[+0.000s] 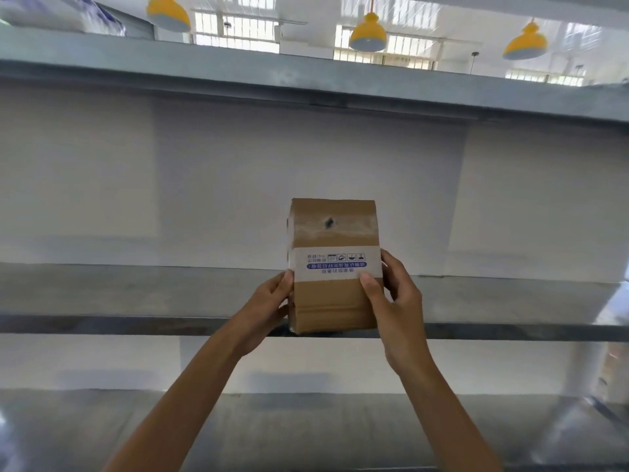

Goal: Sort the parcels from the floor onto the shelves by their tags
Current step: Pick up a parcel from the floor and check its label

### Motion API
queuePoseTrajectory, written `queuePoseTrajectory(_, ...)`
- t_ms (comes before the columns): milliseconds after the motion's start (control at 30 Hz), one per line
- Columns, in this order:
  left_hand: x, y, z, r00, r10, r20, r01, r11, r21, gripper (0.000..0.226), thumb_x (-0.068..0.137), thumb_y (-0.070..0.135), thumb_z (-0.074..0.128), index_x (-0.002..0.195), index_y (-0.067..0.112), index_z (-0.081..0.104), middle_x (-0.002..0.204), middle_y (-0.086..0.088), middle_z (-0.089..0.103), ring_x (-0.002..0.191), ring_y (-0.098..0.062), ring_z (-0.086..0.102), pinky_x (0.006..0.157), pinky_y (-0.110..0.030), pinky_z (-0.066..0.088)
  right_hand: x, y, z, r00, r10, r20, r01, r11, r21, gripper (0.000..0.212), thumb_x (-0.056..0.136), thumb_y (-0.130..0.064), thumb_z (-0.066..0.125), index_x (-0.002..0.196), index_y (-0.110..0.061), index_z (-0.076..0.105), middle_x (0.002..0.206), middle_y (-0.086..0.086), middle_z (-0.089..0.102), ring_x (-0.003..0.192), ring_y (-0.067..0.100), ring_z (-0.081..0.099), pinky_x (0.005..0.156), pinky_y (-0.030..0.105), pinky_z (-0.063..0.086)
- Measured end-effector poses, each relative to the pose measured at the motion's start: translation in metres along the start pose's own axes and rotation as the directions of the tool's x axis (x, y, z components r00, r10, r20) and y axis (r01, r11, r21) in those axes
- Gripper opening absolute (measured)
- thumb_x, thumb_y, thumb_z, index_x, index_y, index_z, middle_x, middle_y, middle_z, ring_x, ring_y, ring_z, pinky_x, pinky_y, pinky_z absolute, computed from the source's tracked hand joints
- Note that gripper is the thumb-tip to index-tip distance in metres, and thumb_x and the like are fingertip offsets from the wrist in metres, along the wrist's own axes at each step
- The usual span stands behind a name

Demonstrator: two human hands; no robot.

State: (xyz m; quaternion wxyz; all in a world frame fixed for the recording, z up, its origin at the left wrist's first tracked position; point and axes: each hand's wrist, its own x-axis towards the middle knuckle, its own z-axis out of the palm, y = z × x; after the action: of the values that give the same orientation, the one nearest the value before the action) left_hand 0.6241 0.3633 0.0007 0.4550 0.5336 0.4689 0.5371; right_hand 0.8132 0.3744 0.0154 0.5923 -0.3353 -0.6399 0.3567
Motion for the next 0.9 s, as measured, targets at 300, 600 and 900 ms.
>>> queuePoseTrajectory(300,-0.02,0.004,0.01,0.986,0.085,-0.143,-0.091,0.995,-0.037,0.066,0.068,0.05,0.053,0.124,0.017,0.042,0.105,0.003,0.067,0.088,-0.015,0.067,0.064,-0.034,0.059,-0.035,-0.006,0.033,0.984,-0.179,-0.005,0.148,0.827,-0.543,0.098,0.066,-0.089,0.025,0.145,-0.04,-0.008,0.159,0.0,0.006,0.144,0.024,0.022,0.111,0.051,0.035)
queuePoseTrajectory(600,-0.023,0.005,0.007,0.976,0.205,-0.078,-0.207,0.978,-0.014,0.048,0.076,0.049,0.059,0.121,0.036,0.046,0.117,0.0,0.065,0.1,-0.018,0.067,0.071,-0.03,0.059,-0.029,-0.001,0.012,0.991,-0.135,0.011,0.134,0.969,-0.209,0.1,0.064,-0.053,0.071,0.145,-0.037,0.015,0.149,-0.013,0.025,0.134,0.006,0.032,0.104,0.039,0.046)
queuePoseTrajectory(900,-0.024,-0.002,0.022,0.995,0.086,0.041,-0.076,0.978,-0.196,0.087,0.057,0.056,0.075,0.133,0.023,0.046,0.124,-0.006,0.065,0.108,-0.022,0.065,0.083,-0.035,0.057,-0.039,0.006,0.001,0.975,-0.19,0.111,0.206,0.965,-0.159,0.079,0.081,-0.064,0.044,0.145,-0.049,0.001,0.158,-0.019,-0.002,0.145,0.0,0.007,0.114,0.046,0.03)
